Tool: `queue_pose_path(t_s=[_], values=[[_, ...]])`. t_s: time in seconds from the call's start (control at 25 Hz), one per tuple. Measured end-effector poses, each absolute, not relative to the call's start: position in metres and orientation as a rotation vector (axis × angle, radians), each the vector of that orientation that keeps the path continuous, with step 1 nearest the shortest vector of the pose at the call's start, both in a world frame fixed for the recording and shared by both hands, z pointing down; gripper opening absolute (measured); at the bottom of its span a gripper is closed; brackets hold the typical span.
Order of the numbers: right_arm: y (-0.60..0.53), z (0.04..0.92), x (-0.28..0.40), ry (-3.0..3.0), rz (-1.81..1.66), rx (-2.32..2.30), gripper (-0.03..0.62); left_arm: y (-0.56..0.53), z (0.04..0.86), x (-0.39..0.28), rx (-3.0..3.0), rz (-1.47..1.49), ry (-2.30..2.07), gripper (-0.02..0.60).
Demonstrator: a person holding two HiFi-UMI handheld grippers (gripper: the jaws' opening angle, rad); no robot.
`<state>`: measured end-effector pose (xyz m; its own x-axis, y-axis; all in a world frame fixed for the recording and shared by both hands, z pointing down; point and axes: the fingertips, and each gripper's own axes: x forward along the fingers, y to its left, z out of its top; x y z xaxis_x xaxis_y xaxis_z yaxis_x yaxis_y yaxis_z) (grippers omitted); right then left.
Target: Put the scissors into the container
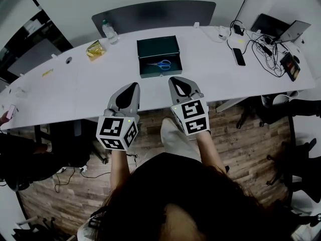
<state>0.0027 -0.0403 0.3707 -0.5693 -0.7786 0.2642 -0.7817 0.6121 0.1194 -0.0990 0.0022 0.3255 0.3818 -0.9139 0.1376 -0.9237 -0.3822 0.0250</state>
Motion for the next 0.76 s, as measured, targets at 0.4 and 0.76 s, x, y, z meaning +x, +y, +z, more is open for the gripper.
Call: queue_pose_path(t_s=[0.4,0.76], values=[[-0.018,0.365,0.003,-2.557,-0.021,1.252,0.009,0.023,0.326,-0.095,2.533,0.132,-1.688,0.012],[-0.002,0.363,0.001,-2.552,-0.041,1.249,0.008,0.039,0.328,-0.094,2.539,0.130,-1.686,0.012]])
